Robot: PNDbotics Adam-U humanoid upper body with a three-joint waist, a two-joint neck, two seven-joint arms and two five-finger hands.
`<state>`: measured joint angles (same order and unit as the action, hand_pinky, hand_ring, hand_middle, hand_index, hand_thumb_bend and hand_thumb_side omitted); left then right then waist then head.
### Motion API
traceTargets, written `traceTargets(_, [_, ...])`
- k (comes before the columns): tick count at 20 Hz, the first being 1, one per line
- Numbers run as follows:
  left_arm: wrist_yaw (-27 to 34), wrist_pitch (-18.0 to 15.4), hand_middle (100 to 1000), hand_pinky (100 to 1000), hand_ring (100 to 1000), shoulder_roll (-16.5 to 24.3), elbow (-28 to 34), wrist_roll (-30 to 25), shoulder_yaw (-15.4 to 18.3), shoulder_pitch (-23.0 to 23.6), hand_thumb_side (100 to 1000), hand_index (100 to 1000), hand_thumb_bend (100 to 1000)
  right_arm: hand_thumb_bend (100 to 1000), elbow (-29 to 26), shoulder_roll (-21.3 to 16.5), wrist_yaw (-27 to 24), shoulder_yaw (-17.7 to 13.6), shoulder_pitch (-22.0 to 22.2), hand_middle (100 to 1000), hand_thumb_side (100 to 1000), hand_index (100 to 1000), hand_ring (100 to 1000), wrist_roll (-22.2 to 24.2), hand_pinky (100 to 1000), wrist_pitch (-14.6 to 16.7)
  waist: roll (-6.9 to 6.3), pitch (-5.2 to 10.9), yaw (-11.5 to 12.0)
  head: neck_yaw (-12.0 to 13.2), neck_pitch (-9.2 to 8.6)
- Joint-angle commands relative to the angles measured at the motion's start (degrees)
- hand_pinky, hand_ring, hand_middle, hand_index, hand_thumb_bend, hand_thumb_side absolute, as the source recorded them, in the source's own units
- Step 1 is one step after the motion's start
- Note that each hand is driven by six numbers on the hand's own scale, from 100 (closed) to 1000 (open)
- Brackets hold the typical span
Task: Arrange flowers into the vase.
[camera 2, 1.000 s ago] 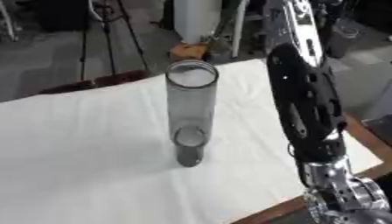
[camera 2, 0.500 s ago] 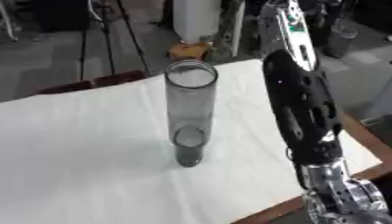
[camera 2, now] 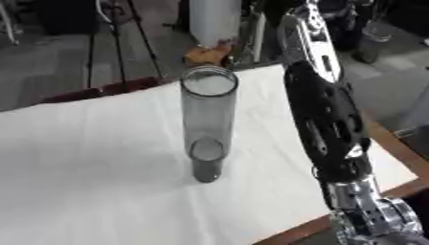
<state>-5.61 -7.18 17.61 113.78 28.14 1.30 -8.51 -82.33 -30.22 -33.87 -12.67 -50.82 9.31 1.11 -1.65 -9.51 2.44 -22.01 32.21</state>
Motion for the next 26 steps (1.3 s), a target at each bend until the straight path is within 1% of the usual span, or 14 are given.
traceTargets(1, [-0.14,0.07,633,729,667,1.06,0.81,0.03,0.45,-0.37,969,829,522,294,0.00,-0.72,0.62,-0.31,-0.71,100,100,100,100,0.61,100,-0.14,0.35,1.41,0.09,-0.26,-0.42])
traceTargets(16, [-0.10,0.08,633,729,667,1.01,0.81,0.02,0.47,-0.33,969,829,523,294,0.21,-0.39,0.69,-0.82,-0.61,100,100,100,100,0.60,100,-1.19,0.30,1.37,0.14,-0.59,-0.37])
traceTargets(26, [-0.14,0.06,633,729,667,1.03,0.81,0.06,0.51,-0.35,969,829,523,291,0.06,-0.43,0.85,-0.92,-0.78,100,100,100,100,0.25,100,-1.20,0.34,1.43,0.17,-0.61,-0.44])
